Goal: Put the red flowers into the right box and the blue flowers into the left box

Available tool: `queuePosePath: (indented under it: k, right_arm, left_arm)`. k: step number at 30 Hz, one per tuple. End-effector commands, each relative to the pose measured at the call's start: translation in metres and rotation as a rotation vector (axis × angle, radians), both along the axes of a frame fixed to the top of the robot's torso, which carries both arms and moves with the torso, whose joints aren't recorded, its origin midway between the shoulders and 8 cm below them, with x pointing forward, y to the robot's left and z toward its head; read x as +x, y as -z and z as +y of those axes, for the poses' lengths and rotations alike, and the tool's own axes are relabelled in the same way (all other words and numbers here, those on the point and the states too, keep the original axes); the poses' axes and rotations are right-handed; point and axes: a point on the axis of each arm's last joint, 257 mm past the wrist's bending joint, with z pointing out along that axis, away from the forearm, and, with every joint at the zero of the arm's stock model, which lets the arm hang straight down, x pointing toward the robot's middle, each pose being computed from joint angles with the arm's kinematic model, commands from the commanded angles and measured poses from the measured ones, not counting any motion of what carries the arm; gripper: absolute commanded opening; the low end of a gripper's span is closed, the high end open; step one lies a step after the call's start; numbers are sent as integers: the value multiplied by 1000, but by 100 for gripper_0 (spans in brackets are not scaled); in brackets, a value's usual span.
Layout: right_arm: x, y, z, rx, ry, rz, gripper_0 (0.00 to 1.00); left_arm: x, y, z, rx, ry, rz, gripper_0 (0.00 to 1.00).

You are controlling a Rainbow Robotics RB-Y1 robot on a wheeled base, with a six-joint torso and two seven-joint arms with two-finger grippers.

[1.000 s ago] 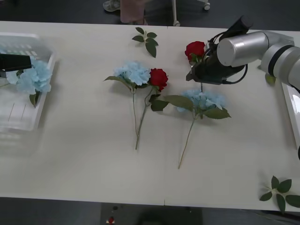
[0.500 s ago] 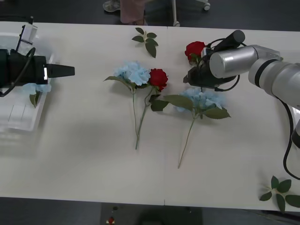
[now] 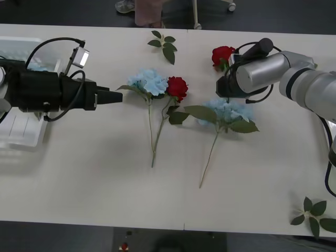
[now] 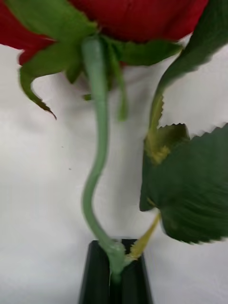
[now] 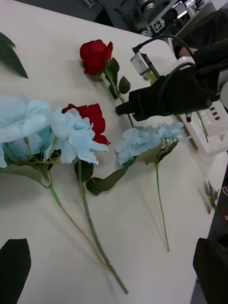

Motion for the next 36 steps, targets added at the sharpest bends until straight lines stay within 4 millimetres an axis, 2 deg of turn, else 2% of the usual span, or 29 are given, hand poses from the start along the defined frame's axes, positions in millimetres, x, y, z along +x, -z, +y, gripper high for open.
queuePosePath:
  k: [1,3,7,9,10,11,12,13,15,17,18,20,22,24,29,36]
  right_arm:
    - [5,-10,9,14,-12,-15,0]
    - [7,-17,7,24,-5,-18,0]
    - [9,-45,1,36,9,11,0]
    - [9,-65,-3,39,13,26,0]
    - [8,-84,-9,45,21,40,0]
    - [8,-92,-11,48,24,46,0]
    - [5,-112,-14,63,28,62,0]
    - [4,-121,-16,67,28,66,0]
    - [-5,-156,-25,86,26,90,0]
    - [-12,-173,-33,102,29,106,0]
    - [-12,-173,-33,102,29,106,0]
    - [-29,-210,-46,130,17,126,0]
    - [-41,-233,-58,137,13,130,0]
    - [-52,-247,-74,128,16,140,0]
    - [-75,-262,-110,89,34,171,0]
    - [-102,-256,-174,33,115,237,0]
  left_arm:
    - [-3,8,-8,45,-15,0,100]
    - [-5,17,-12,57,-17,5,100]
    - [-9,39,-19,85,-34,15,100]
    - [-10,48,-23,89,-44,19,100]
    - [-12,57,-25,98,-47,26,100]
    - [-13,59,-28,100,-46,27,100]
    - [-13,66,-29,103,-56,26,100]
    - [-13,68,-29,106,-60,26,100]
    - [-13,75,-32,103,-78,29,100]
    - [-10,76,-33,100,-90,25,100]
    - [-10,76,-33,100,-90,25,100]
    - [-6,79,-32,78,-136,51,100]
    - [-1,80,-30,65,-172,62,100]
    - [1,82,-27,51,-202,90,100]
    - [7,93,-23,53,-261,123,100]
    - [22,105,-24,102,-293,160,100]
